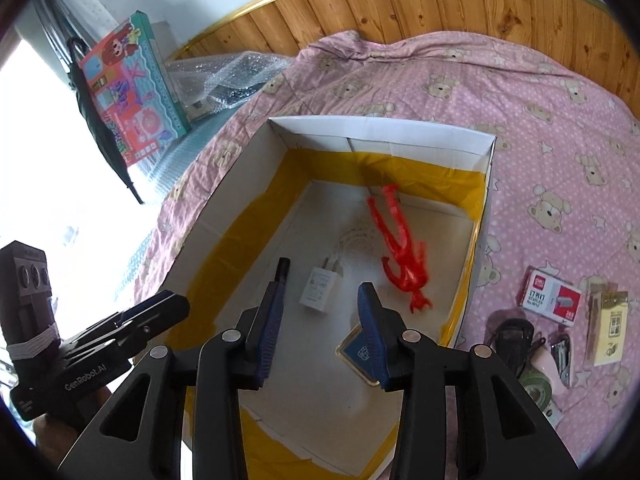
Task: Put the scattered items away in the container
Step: 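Open the right gripper over the box while the left gripper releases the marker inside, then move both grippers back toward the black glasses and pink stapler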
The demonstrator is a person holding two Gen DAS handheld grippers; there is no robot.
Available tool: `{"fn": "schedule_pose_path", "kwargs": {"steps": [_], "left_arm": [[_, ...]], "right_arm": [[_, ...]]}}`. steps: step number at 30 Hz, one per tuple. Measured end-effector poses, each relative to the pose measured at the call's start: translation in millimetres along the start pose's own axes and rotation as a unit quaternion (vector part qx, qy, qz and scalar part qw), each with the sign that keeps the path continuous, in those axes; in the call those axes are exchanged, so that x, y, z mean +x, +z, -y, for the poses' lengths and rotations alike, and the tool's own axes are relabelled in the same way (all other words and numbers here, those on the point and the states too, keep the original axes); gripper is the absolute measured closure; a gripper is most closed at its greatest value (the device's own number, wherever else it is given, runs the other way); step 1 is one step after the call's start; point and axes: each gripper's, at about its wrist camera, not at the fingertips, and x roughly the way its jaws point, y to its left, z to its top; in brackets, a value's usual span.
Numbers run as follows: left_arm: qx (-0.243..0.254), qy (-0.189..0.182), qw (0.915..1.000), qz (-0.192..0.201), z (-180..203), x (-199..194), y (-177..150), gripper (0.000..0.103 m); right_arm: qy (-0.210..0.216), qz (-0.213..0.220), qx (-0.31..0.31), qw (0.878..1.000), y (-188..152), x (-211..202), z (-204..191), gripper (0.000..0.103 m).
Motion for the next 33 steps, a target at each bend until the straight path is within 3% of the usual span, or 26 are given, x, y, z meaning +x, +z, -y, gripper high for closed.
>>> {"fn": "schedule_pose_path", "kwargs": {"steps": [13,33], "left_arm": [[0.037,-0.016,0.9992,-0.008,47,-11,-21,0.058],[0.046,0.001,0.9989,-0.004,69,-29,-42,0.050]], "right_arm": [[0.010,0.023,0.036,0.999,-29,-46,18,0.061],[0.034,0.038,0.014,0.999,-52,-77,5,0.061]]}}
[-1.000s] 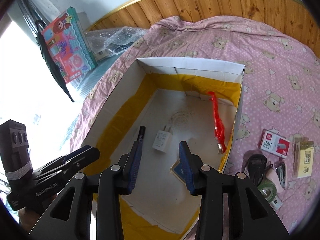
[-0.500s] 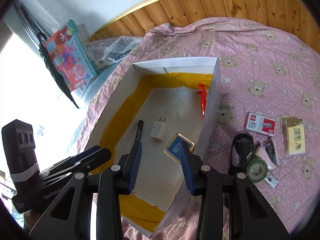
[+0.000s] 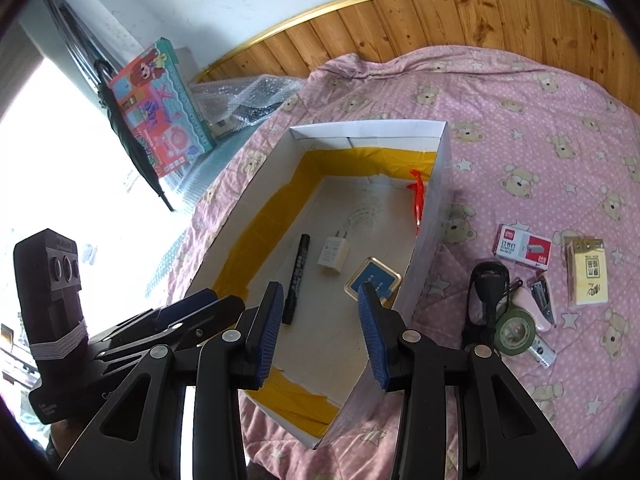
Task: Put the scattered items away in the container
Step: 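Move both grippers back toward the black glasses and pink stapler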
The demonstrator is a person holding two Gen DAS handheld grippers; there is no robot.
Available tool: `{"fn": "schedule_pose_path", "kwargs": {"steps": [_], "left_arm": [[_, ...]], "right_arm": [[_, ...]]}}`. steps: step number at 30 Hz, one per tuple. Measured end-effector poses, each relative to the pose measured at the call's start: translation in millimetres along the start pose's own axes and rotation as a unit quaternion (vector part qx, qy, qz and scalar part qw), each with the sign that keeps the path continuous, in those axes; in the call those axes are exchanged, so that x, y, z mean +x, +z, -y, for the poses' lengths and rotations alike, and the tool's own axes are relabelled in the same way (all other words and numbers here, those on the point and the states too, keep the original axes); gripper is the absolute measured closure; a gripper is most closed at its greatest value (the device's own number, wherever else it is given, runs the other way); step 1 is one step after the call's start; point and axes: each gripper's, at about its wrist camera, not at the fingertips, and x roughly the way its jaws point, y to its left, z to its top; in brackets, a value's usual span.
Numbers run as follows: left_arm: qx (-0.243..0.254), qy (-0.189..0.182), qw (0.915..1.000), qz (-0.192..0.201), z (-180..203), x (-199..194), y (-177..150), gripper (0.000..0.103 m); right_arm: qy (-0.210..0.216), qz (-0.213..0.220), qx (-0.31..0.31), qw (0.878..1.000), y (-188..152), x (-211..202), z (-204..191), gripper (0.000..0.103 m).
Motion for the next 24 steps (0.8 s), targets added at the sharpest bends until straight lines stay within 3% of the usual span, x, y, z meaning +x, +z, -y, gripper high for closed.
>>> {"fn": "schedule_pose_path", "kwargs": {"steps": [24], "left_arm": [[0.031,-0.008,0.9995,-0.006,42,-2,-11,0.050]], "right_arm": [[0.004,0.014,0.028,1.000,-23,-28,33,0.061]]}}
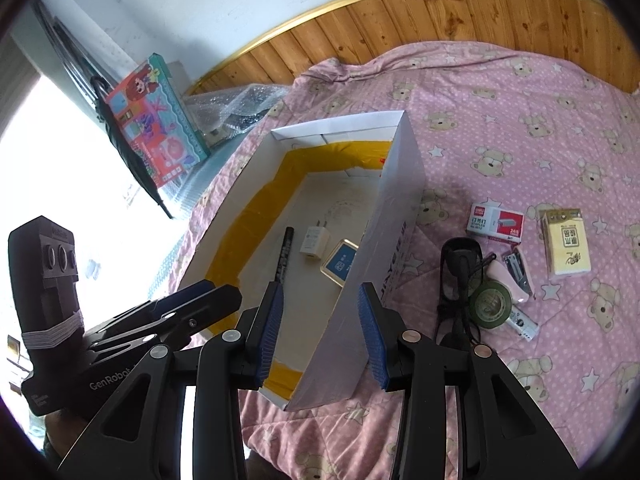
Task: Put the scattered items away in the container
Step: 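Move both grippers back toward the black glasses and pink stapler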
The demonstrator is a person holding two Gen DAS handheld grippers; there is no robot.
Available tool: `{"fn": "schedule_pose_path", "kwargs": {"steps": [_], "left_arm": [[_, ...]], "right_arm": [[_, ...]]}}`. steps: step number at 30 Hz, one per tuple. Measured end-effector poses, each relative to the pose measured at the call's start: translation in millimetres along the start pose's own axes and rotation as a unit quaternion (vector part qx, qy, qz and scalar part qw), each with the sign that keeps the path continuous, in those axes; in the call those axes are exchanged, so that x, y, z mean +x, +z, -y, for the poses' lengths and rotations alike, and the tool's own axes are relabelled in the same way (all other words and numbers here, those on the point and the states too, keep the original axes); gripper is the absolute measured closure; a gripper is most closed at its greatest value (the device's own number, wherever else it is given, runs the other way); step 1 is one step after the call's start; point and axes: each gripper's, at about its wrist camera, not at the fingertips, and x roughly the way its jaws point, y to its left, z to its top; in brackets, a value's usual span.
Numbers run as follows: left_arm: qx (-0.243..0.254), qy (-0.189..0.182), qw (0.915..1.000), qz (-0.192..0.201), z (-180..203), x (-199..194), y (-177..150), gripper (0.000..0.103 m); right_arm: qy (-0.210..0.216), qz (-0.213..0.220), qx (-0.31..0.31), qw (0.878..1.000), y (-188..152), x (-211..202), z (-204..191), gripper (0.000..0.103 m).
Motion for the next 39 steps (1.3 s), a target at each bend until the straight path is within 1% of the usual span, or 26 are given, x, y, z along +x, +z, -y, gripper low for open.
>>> {"fn": "schedule_pose_path", "kwargs": {"steps": [6,11,18,23,31,39], "left_arm": [[0.011,-0.002,0.9999,-0.005,15,3,-3,0.050],[0.022,-0.003,0.9997,-0.011,29,7,-5,0.050],[0.042,-0.013,0.9988,-0.024,56,18,-10,0.050],[0.066,-0.022,0.9971,-0.032,79,24,-13,0.050],[0.095,-0.034,0.9933,-0.056,112,45,-20,0.050],[0.112,-0.040,0.9898,-0.078,134,68,-27,0.050]], "right_arm": [[0.000,0.003,0.015,1.000,-5,-8,18,0.061],[-0.005,0.008,0.036,0.999,-12,-16,41,0.061],[-0.011,0.007,0.056,0.998,-20,-22,66,0.061],[-0.016,0.006,0.072,0.997,-28,-25,86,0.061],[-0.024,0.005,0.102,0.995,-38,-28,119,0.061],[-0.032,0.003,0.121,0.992,-43,-29,144,0.061]]}}
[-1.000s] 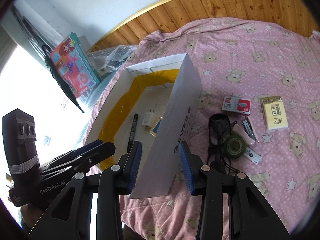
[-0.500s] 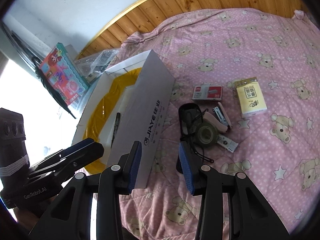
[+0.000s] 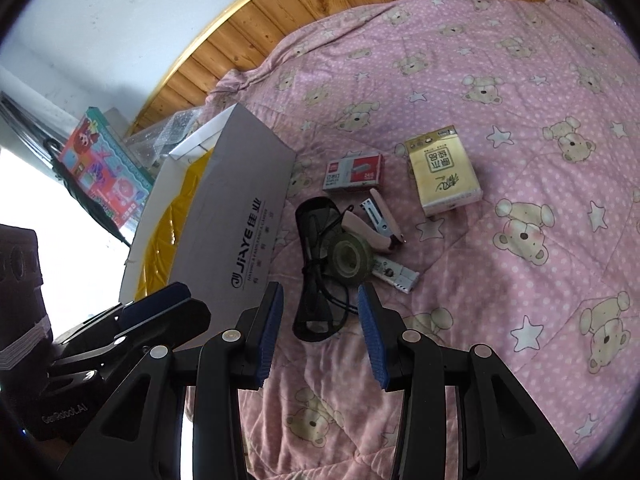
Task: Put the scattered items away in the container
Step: 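Move both grippers back toward the black glasses and pink stapler, then grasp the pink stapler with the right gripper while the left grasps the black glasses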
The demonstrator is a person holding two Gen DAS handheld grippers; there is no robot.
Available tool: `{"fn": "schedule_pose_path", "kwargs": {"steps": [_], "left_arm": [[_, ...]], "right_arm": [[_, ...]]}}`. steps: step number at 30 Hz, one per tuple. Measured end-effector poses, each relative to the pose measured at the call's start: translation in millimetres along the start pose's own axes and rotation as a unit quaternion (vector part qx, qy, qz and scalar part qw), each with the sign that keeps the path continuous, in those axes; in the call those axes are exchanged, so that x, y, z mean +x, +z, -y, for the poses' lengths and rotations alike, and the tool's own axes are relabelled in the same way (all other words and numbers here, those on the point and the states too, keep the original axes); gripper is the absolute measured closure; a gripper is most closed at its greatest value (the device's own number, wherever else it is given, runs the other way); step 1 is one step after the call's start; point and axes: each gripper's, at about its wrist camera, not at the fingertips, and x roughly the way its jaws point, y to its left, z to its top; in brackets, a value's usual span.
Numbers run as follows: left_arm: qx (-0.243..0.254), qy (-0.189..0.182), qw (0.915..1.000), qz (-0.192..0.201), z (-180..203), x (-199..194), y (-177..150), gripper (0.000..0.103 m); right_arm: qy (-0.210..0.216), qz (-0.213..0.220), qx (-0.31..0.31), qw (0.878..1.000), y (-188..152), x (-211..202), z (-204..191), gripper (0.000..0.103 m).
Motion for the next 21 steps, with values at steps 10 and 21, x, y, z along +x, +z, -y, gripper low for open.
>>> {"fn": "schedule_pose_path", "kwargs": {"steps": [10,21], "left_arm": [[0.003,0.009,0.9993,-0.035,5,40,-1,0.050],[-0.008,0.021,0.9975,-0.067,-3,93,0,0.050]], "right_arm": [[-0.009,-0.006,0.011,1.000,3,12,24,0.065],[-0.007,-0.027,0.011,1.000,17,40,40,0.069]]}}
